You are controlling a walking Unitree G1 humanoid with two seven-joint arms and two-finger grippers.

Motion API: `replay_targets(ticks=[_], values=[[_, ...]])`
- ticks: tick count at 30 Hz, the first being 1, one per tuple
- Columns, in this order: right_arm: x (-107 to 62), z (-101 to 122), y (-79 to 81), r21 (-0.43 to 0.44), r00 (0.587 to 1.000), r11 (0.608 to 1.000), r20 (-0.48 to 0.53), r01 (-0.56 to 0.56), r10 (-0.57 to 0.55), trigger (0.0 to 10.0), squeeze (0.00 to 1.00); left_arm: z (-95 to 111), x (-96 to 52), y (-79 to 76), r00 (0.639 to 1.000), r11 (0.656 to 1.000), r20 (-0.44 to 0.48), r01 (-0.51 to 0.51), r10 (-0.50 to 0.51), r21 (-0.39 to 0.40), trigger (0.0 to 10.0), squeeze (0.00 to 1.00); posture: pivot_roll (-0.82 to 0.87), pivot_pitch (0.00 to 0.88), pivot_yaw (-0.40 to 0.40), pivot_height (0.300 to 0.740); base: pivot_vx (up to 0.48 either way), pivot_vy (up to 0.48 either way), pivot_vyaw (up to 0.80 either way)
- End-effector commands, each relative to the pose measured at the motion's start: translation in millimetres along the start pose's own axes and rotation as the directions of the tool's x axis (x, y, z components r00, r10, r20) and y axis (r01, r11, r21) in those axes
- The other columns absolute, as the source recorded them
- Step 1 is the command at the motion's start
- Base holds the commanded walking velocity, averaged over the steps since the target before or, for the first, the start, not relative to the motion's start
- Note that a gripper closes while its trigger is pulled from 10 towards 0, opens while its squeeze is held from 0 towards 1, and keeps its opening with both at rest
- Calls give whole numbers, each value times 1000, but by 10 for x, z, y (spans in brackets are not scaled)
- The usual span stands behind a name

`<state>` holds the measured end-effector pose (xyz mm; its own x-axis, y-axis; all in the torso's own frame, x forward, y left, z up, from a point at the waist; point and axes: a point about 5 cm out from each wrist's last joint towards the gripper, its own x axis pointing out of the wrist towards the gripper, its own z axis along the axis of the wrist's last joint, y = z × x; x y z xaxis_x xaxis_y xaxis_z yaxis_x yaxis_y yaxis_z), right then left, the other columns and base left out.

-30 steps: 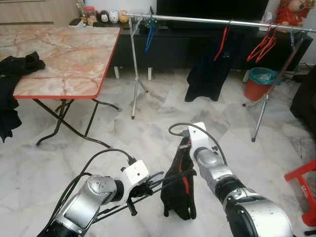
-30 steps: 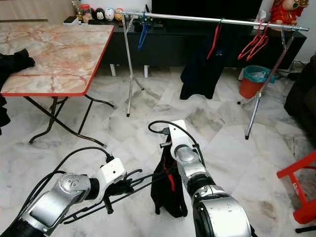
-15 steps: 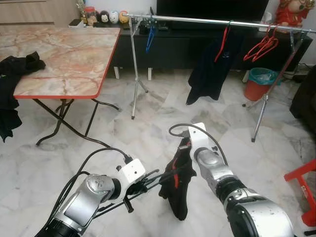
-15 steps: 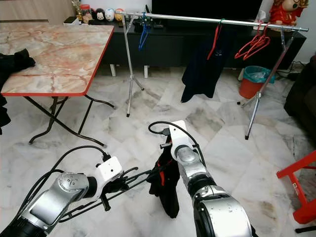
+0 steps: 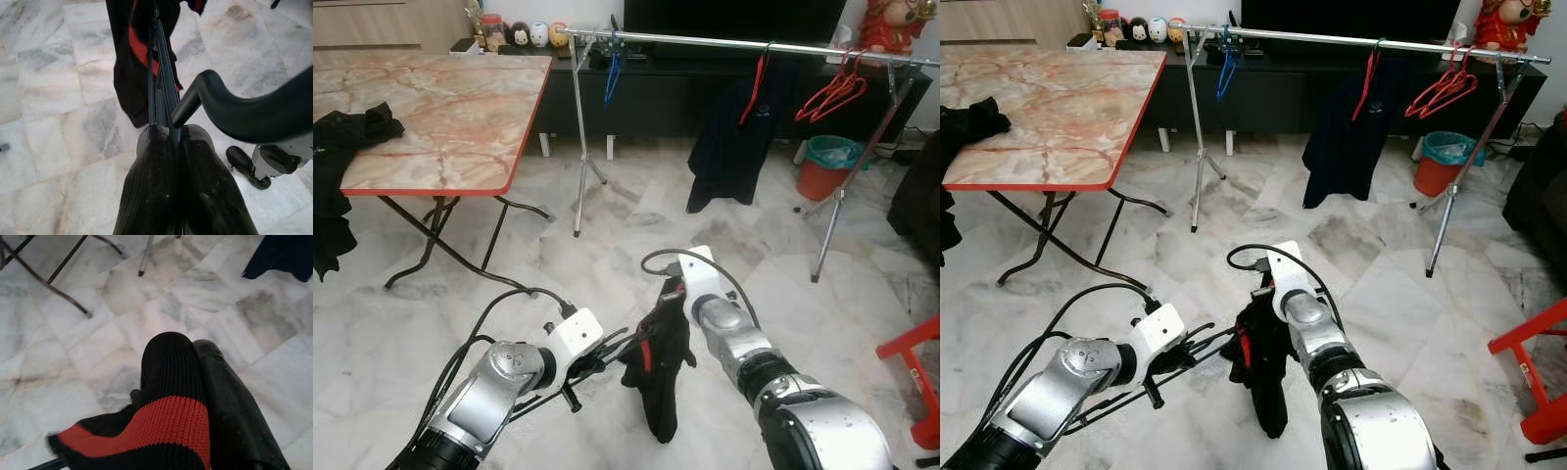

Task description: Hang hanger

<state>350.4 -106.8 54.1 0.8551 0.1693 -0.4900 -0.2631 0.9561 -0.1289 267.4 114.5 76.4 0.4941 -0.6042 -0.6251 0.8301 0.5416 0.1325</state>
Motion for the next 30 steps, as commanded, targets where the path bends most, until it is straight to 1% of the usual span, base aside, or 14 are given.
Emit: replay_targets(ticks=[1,8,13,14,15,16,18,20,22,23,24,25,27,30], values=[[2,49,28,-15,1000,1000,18,-13,13,10000,0,14,-2,22,1000,1000,7,-3,3,3,10000,0,131,0,-45,740,0,0,0],[1,19,91,-12,1000,1000,9,-22,22,10000,0,-11,14,75,998,998,-29,-64,64,6,10000,0,130,0,-45,740,0,0,0],[-1,-2,99,-8,1000,1000,1,-13,13,10000,0,-54,20,182,982,984,-76,-174,171,-31,10000,0,131,0,-46,740,0,0,0],[-2,-5,96,-5,1000,1000,1,-9,9,10000,0,-42,18,224,976,977,-70,-210,207,-36,10000,0,131,0,-46,740,0,0,0],[-2,-5,96,-5,1000,1000,1,-9,9,10000,0,-42,18,224,976,977,-70,-210,207,-36,10000,0,131,0,-46,740,0,0,0],[-2,-2,91,-5,1000,1000,2,-3,3,10000,0,-13,12,258,972,971,-50,-234,231,-50,10000,0,131,0,-46,740,0,0,0],[-1,4,85,-4,1000,1000,4,3,-3,10000,0,13,7,265,973,971,-30,-229,228,-69,10000,0,131,0,-46,740,0,0,0],[-2,3,83,-6,1000,1000,4,4,-4,10000,0,43,10,223,983,981,0,-182,182,-73,10000,0,132,0,-46,740,0,0,0],[0,0,121,-18,1000,999,-3,-27,27,10000,0,75,9,142,994,993,33,-103,104,-52,10000,0,133,0,-47,740,0,0,0],[-1,-15,190,-45,997,996,-14,-82,82,10000,0,94,6,76,998,998,52,-45,47,-49,10000,0,132,0,-47,740,0,0,0],[-2,-21,225,-65,994,992,-19,-106,105,10000,0,108,0,37,998,999,66,-10,13,-51,10000,0,135,0,-48,740,0,0,0],[-3,-25,248,-79,993,989,-23,-121,120,10000,0,119,-5,12,997,999,76,13,-9,-53,10000,0,135,0,-50,740,0,0,0],[-3,-26,274,-129,993,985,-24,-116,114,10000,0,139,-37,-111,988,992,105,119,-114,-40,10000,0,138,0,-51,740,0,0,0],[-1,-19,298,-122,993,985,-24,-119,117,10000,0,141,-45,-158,983,988,111,151,-145,-44,10000,0,138,0,-50,740,0,0,0]])
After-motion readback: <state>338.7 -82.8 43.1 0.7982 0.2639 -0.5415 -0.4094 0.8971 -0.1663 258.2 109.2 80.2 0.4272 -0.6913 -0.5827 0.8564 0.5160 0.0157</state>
